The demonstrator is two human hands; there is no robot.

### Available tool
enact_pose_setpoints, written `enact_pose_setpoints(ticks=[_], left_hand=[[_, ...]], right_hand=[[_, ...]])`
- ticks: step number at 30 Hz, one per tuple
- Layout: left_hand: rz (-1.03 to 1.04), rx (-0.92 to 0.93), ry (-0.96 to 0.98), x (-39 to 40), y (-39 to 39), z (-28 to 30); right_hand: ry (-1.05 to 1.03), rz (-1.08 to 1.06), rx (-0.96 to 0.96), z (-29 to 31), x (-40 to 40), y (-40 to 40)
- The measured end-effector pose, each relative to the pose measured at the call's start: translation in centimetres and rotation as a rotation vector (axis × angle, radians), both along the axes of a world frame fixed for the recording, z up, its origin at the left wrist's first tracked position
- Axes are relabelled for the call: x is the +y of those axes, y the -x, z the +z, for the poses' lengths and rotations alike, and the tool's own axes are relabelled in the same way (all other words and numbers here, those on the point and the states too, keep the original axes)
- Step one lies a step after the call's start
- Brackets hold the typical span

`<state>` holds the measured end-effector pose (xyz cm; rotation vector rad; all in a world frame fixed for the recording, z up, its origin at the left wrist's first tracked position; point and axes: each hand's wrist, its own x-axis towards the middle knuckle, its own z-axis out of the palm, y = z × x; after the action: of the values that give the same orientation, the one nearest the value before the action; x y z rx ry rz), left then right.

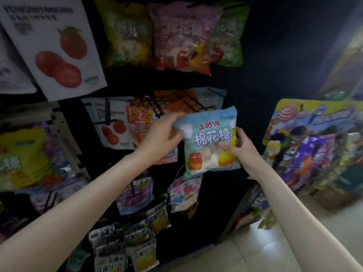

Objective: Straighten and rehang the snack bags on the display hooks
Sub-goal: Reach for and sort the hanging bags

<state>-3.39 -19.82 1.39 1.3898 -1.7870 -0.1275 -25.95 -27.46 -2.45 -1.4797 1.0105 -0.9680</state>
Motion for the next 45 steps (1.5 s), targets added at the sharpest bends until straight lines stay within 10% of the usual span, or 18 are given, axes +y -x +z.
enact_pose_setpoints(ticks=[8, 25, 32, 45], left_hand=[[-0.063, -0.286, -0.188, -6.4, 6.0, -1.5], [0.076, -0.517, -0.312, -14.1, 9.3, -1.9], [0.053, -0.493, 0.077, -13.8, 9.8, -3.1], [0.103, -0.565, -0.273, -16.3, 11.0, -1.5]], right_hand=[[0.253, -0.464, 0.242, -0.1, -4.5, 0.9], [0.044, -0.312, -0.108, -4.0, -7.8, 0.7], [0.114, -0.315, -0.174, -4.0, -7.1, 2.2], [0.001, -0.366, 0.004, -3.3, -9.4, 1.4]])
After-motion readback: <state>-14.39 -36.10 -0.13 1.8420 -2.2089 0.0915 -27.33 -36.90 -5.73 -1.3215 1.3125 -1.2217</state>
